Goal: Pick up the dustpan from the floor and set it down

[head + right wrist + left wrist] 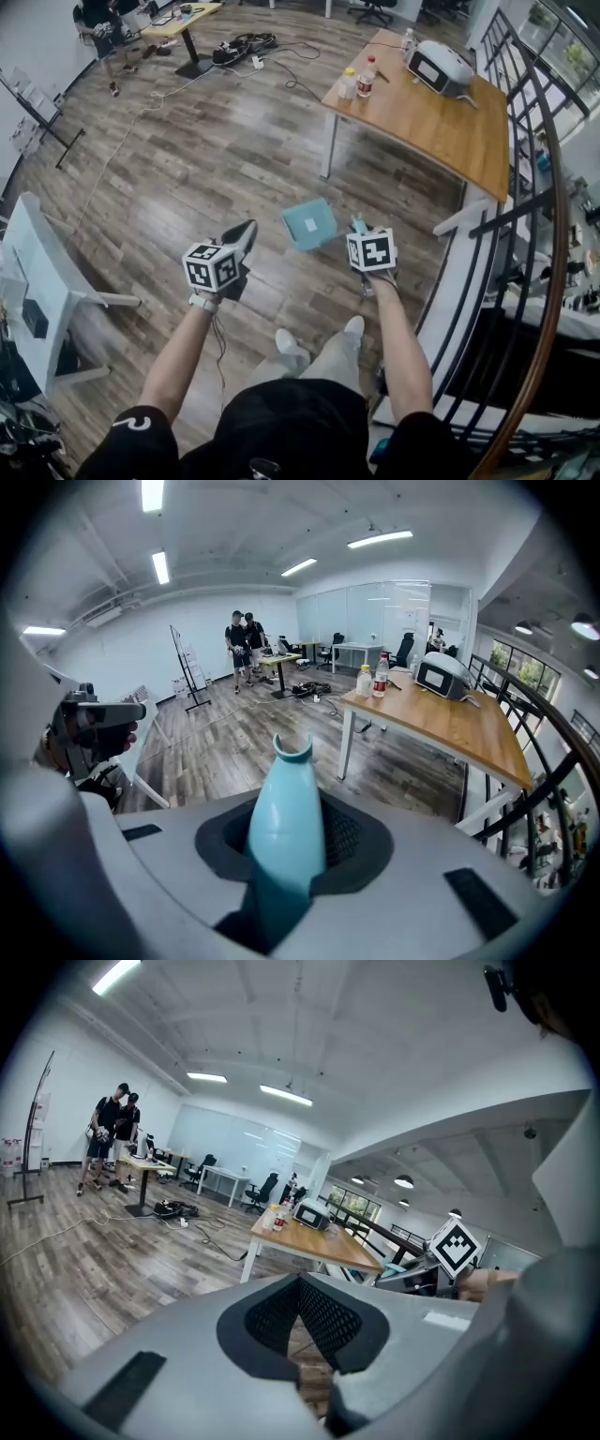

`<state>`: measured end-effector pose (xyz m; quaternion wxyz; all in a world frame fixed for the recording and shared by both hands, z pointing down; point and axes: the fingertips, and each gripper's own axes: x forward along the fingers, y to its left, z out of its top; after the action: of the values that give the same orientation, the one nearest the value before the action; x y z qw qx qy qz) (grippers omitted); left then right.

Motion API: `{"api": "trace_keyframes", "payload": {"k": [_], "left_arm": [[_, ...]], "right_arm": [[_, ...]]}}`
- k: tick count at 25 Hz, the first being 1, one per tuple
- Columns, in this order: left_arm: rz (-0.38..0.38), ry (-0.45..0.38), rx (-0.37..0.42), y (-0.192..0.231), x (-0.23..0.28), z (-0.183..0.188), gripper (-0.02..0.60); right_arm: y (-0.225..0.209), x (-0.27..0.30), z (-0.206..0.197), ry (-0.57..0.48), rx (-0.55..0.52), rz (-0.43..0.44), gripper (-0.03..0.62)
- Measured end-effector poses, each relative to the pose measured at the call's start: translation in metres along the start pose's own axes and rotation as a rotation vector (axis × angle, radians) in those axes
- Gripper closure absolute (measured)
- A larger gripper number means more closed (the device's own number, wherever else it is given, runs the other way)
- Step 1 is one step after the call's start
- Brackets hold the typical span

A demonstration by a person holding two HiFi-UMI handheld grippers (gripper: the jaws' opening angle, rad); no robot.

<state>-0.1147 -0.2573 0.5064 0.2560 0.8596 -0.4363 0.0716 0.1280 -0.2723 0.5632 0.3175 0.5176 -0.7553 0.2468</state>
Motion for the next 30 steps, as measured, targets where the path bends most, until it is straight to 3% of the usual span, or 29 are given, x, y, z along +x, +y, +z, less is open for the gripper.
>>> {"api": "trace_keyframes", "payload": {"k": [11, 22, 30], "left_arm": [[0.018, 0.063, -0.002, 0.013, 0.033, -0.058, 0.584], [0.047, 0.121, 0.008, 0.033, 0.062, -0.139, 0.584], [0.017, 0.133, 0.002, 0.043, 0.088, -0.188, 0.584]], "right_arm": [[-0.005, 0.077, -0.068, 0.063, 0.002, 0.006, 0.507], [-0.003, 0.159, -0.138, 0.106, -0.038, 0.004, 0.507], [-0.007, 0.203, -0.191, 0.145, -0.030, -0.007, 0.507]]}}
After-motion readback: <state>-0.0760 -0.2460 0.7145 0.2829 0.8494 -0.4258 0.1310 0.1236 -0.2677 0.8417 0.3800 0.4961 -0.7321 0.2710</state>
